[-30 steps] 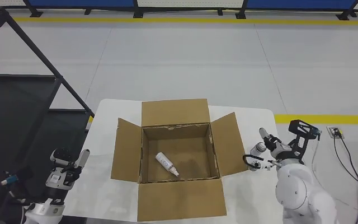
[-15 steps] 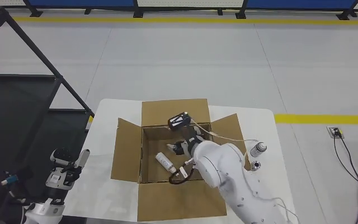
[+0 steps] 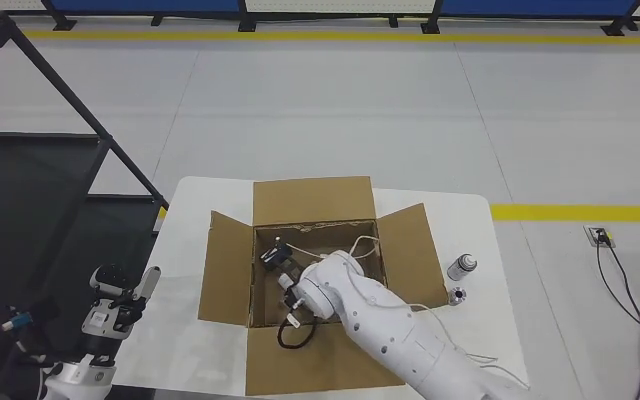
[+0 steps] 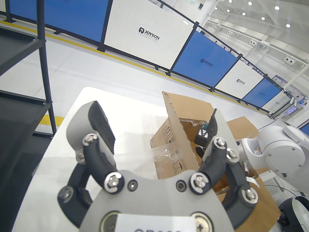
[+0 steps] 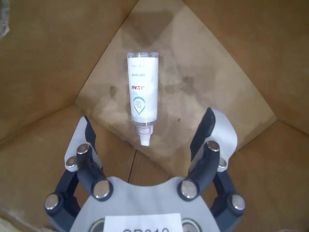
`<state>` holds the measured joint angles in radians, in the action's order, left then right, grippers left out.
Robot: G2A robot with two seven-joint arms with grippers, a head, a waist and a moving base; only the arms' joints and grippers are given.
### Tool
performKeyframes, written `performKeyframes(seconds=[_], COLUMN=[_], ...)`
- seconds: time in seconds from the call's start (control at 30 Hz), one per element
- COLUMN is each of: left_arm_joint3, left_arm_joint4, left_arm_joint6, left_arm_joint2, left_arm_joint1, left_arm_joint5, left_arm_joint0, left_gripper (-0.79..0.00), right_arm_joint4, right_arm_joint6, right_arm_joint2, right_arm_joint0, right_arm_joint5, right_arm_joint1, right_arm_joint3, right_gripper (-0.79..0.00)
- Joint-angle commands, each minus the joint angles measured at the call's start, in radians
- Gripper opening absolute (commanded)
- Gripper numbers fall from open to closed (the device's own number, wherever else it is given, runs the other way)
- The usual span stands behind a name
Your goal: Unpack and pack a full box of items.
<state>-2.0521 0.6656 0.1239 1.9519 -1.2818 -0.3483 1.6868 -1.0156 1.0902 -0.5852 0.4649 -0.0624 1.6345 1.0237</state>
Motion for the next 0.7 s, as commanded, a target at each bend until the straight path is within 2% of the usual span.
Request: performKeyframes(seconds=[0.0, 0.13, 0.23, 0.3, 0.33, 0.37, 0.47, 0.5, 0.53, 0.57, 0.67], left_arm_joint3=[0.0, 0.0, 0.0, 0.0, 0.0, 0.0, 0.0, 0.0, 0.0, 0.0, 0.0], left_arm_joint4=[0.0, 0.0, 0.0, 0.0, 0.0, 0.0, 0.0, 0.0, 0.0, 0.0, 0.0], left_arm_joint6=[0.0, 0.0, 0.0, 0.0, 0.0, 0.0, 0.0, 0.0, 0.0, 0.0, 0.0], left_arm_joint2=[0.0, 0.0, 0.0, 0.0, 0.0, 0.0, 0.0, 0.0, 0.0, 0.0, 0.0], left_arm_joint1=[0.0, 0.0, 0.0, 0.0, 0.0, 0.0, 0.0, 0.0, 0.0, 0.0, 0.0], left_arm_joint5=[0.0, 0.0, 0.0, 0.0, 0.0, 0.0, 0.0, 0.0, 0.0, 0.0, 0.0], left_arm_joint0=[0.0, 0.0, 0.0, 0.0, 0.0, 0.0, 0.0, 0.0, 0.0, 0.0, 0.0], left_gripper=[0.0, 0.0, 0.0, 0.0, 0.0, 0.0, 0.0, 0.0, 0.0, 0.0, 0.0], right_arm_joint4=[0.007, -0.002, 0.021, 0.028, 0.033, 0.036, 0.05, 0.054, 0.062, 0.069, 0.081], right_arm_joint6=[-0.026, -0.084, -0.105, -0.113, -0.117, -0.12, -0.131, -0.135, -0.139, -0.141, -0.142], right_arm_joint2=[0.009, 0.03, 0.038, 0.045, 0.047, 0.049, 0.053, 0.053, 0.052, 0.05, 0.043], right_arm_joint0=[-0.004, -0.015, -0.026, -0.035, -0.041, -0.047, -0.062, -0.066, -0.07, -0.073, -0.085], right_arm_joint5=[-0.001, -0.029, -0.014, -0.01, -0.006, -0.004, 0.007, 0.011, 0.018, 0.027, 0.046], right_arm_joint1=[0.013, 0.04, 0.06, 0.074, 0.081, 0.088, 0.107, 0.113, 0.118, 0.122, 0.132], right_arm_joint3=[-0.038, -0.115, -0.174, -0.216, -0.237, -0.258, -0.305, -0.318, -0.329, -0.338, -0.364], right_gripper=[0.0, 0.0, -0.092, -0.259, -0.397, -0.416, -0.566, -0.64, -0.757, -0.785, -0.785])
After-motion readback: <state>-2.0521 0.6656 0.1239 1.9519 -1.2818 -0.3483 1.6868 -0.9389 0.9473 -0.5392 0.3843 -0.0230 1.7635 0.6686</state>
